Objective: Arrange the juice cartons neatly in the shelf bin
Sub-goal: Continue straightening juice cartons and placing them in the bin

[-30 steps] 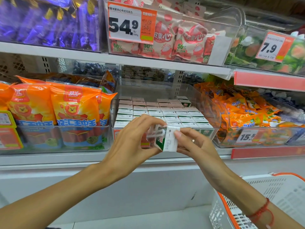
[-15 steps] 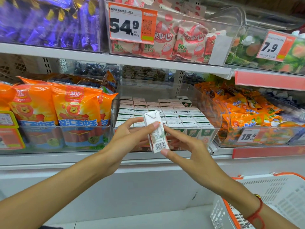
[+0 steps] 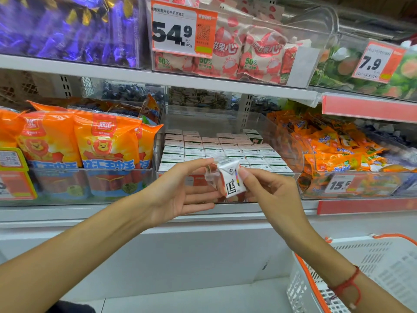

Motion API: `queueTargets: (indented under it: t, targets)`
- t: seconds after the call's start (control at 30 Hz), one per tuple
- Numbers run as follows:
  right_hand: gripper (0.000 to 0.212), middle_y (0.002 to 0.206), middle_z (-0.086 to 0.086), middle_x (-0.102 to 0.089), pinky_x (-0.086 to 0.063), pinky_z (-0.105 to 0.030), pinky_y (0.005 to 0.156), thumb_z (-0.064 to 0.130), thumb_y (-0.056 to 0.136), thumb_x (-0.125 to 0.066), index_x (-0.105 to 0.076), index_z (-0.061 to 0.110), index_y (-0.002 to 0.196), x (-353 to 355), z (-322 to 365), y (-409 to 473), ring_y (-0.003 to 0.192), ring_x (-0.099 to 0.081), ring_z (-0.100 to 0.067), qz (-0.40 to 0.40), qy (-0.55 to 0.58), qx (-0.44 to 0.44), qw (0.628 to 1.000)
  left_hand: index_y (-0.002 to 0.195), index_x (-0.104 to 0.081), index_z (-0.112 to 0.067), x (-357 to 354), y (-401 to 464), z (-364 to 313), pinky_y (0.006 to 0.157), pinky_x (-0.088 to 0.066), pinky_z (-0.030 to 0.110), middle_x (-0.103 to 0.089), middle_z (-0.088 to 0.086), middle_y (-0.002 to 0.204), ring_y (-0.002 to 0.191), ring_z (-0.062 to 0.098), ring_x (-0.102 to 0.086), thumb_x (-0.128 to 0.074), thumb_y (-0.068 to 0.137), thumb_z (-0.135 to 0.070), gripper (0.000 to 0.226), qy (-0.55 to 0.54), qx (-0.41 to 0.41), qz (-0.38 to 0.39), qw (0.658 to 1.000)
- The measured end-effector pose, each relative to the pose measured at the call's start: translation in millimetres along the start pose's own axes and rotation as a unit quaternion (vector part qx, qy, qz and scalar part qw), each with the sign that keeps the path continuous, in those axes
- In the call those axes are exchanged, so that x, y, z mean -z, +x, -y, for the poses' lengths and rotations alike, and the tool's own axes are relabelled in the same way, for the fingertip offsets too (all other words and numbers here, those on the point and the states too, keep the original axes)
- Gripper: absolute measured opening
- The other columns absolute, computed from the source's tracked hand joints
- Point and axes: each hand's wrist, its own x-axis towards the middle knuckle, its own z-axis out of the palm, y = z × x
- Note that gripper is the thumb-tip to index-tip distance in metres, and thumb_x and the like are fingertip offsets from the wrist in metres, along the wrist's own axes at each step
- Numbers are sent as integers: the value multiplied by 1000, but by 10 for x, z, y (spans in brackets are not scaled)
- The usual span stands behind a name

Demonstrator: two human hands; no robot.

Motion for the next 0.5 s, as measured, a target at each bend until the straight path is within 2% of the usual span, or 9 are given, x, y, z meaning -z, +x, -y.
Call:
queueTargets:
  t: [0.07,0.17,0.27,0.37,0.5]
  targets:
    - [15,76,9,-76,-51,-9,58,28,87,-63,-77,23,83,-6,12,5,67,-69,2,-4,-3,-22,1000,119,-62,-16,-7,7,10,67,-62,35,-75,15,102,92,23,-74,-70,67,-55,65,32,39,-8,999]
    - [25,71,4,-75,-49,-9,54,44,80,-65,-79,25,74,14,9,33,61,-69,-2,-20,-13,-81,996,118,-58,-11,-26,14,29,62,-61,35,-76,10,97,85,20,-75,-67,58,-66,82,68,101,-7,993]
    - [30,69,0,-75,-50,-12,55,55,72,-64,-79,30,67,50,-23,51,61,-69,-6,-23,-33,-127,991,116,-55,-7,-43,32,40,55,-59,31,-77,6,91,77,18,-75,-68,52,-66,88,78,101,-17,992]
    - [28,73,3,-76,-49,-12,53,52,74,-63,-78,29,68,28,-51,29,65,-70,-6,-13,-27,-137,990,121,-51,-8,-16,47,56,55,-59,33,-77,6,88,80,20,-75,-70,59,-62,85,68,79,-42,994]
    - [23,79,8,-76,-49,-10,60,43,79,-65,-78,25,82,18,-38,12,69,-68,2,22,-27,-110,993,114,-62,-17,5,17,41,62,-61,34,-77,9,93,87,21,-74,-72,60,-56,67,75,40,-19,996]
